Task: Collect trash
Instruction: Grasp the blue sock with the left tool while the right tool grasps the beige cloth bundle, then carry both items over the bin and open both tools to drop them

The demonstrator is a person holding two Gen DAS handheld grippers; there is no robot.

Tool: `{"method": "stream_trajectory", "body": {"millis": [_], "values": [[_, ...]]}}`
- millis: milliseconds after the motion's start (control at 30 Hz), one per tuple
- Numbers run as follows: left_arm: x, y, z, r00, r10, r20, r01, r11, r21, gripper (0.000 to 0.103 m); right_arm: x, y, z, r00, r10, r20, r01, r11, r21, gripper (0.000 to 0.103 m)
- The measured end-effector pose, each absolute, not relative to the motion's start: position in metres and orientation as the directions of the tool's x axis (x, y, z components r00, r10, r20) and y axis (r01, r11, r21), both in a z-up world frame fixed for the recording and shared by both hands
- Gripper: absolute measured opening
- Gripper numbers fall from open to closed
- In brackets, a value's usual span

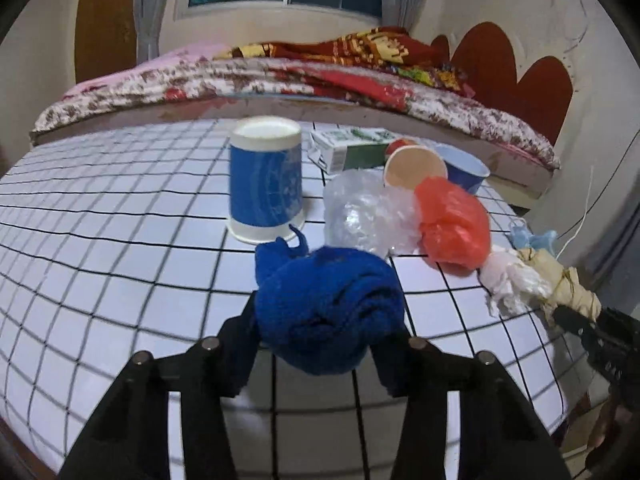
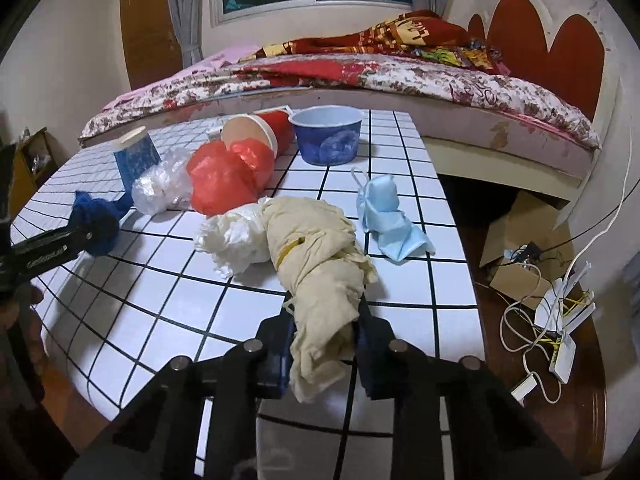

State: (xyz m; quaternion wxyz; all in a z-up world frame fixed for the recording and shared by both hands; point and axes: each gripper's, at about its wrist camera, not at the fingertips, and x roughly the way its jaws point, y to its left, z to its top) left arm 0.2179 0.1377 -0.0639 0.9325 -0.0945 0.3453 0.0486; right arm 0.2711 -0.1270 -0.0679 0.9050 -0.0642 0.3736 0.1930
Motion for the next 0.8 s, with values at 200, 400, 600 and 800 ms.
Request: {"method": "stream_trajectory", "body": {"millis": [200, 400, 600, 800], "values": [[0.187, 0.127, -0.050, 0.790, 0.032, -0.612, -0.129, 0.985, -0.115, 0.050, 0.252, -0.136, -0.057, 0.673, 0.314, -0.670, -0.390, 0.920, 0.039, 0.025], [0.170, 0.102, -0.043, 0.812, 0.021, -0.583, -0.085, 0.993, -0.082, 0.050, 0.227, -0.147, -0.045, 0.699, 0.320, -0.639, -0.384, 0.922, 0.043, 0.025], [0.159, 0.086, -0.040, 0.819, 0.009, -0.574, -0.061, 0.996, -0.071, 0.050, 0.204, -0.155, -0.034, 0.720, 0.322, -0.614, -0.376, 0.925, 0.044, 0.025], [0.143, 0.071, -0.036, 0.824, -0.002, -0.566, -0.042, 0.997, -0.064, 0.050, 0.184, -0.163, -0.025, 0.739, 0.322, -0.592, -0.364, 0.930, 0.051, 0.025]]}}
